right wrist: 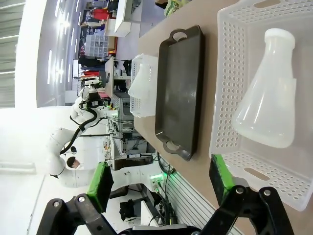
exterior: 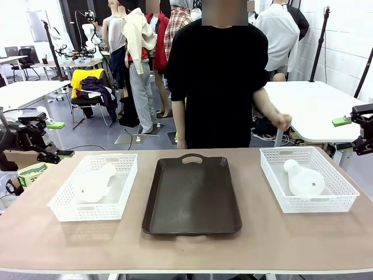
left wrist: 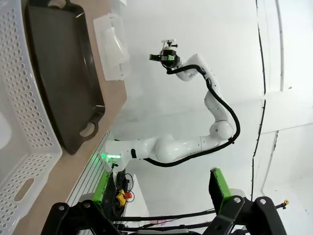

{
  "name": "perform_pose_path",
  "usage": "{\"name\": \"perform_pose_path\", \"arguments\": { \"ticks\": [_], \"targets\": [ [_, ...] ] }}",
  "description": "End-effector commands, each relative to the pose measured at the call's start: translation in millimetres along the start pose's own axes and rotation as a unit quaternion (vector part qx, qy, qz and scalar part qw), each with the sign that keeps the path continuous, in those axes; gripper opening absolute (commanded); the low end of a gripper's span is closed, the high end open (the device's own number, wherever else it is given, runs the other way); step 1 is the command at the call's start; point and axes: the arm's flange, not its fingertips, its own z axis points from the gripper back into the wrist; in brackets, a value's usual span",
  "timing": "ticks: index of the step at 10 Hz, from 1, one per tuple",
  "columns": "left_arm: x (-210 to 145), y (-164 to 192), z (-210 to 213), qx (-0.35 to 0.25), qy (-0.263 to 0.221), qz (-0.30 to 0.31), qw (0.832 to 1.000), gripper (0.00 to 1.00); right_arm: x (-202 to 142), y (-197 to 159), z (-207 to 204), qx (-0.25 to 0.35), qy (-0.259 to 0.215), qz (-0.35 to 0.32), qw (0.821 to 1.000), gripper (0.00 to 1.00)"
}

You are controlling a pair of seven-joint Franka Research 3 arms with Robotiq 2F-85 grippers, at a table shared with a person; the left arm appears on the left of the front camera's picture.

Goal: Prepare the laboratory tools.
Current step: Pick up the Big flask that the person points to.

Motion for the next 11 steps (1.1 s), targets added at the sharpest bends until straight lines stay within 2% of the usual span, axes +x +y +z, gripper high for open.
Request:
{"name": "perform_pose_path", "arguments": {
  "ticks": [1, 11],
  "targets": [
    [0.8, 1.3, 1.5, 0.004, -0.005, 0.000, 1.000, 1.00, 0.4, 0.6, -0.9, -0.001, 0.002, 0.001, 1.000, 1.00],
    [0.8, 1.3, 1.5, 0.004, -0.005, 0.000, 1.000, 1.00, 0.4, 0.6, -0.9, -0.001, 0.002, 0.001, 1.000, 1.00]
  ]
}}
